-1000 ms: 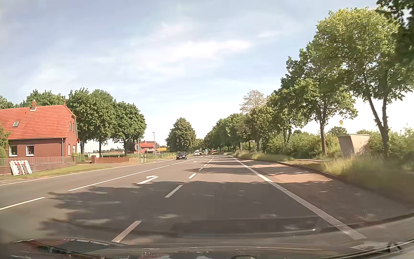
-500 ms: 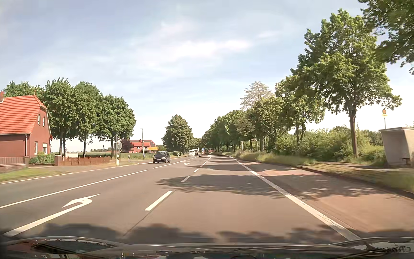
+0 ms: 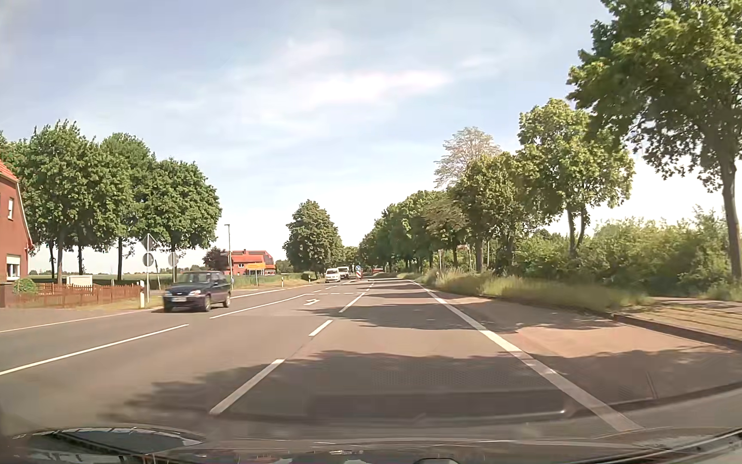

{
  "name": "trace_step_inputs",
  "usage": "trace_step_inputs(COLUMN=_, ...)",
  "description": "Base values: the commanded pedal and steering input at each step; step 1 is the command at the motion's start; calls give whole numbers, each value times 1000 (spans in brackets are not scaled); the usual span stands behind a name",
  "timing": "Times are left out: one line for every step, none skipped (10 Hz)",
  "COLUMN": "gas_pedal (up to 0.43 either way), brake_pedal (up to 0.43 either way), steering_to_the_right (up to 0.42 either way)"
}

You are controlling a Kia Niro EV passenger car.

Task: Follow the waypoints while adhering to traffic rules and regulations

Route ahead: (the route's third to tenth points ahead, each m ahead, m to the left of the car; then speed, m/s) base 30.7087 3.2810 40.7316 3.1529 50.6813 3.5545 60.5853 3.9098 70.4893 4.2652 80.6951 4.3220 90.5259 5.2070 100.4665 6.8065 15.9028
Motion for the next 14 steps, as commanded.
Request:
trace_step_inputs(gas_pedal=138, brake_pedal=0, steering_to_the_right=-2)
trace_step_inputs(gas_pedal=150, brake_pedal=0, steering_to_the_right=-2)
trace_step_inputs(gas_pedal=150, brake_pedal=0, steering_to_the_right=-2)
trace_step_inputs(gas_pedal=150, brake_pedal=0, steering_to_the_right=-3)
trace_step_inputs(gas_pedal=150, brake_pedal=0, steering_to_the_right=-3)
trace_step_inputs(gas_pedal=150, brake_pedal=0, steering_to_the_right=-4)
trace_step_inputs(gas_pedal=150, brake_pedal=0, steering_to_the_right=-4)
trace_step_inputs(gas_pedal=150, brake_pedal=0, steering_to_the_right=-4)
trace_step_inputs(gas_pedal=150, brake_pedal=0, steering_to_the_right=-4)
trace_step_inputs(gas_pedal=150, brake_pedal=0, steering_to_the_right=-4)
trace_step_inputs(gas_pedal=150, brake_pedal=0, steering_to_the_right=-4)
trace_step_inputs(gas_pedal=150, brake_pedal=0, steering_to_the_right=-4)
trace_step_inputs(gas_pedal=150, brake_pedal=0, steering_to_the_right=-4)
trace_step_inputs(gas_pedal=150, brake_pedal=0, steering_to_the_right=-5)
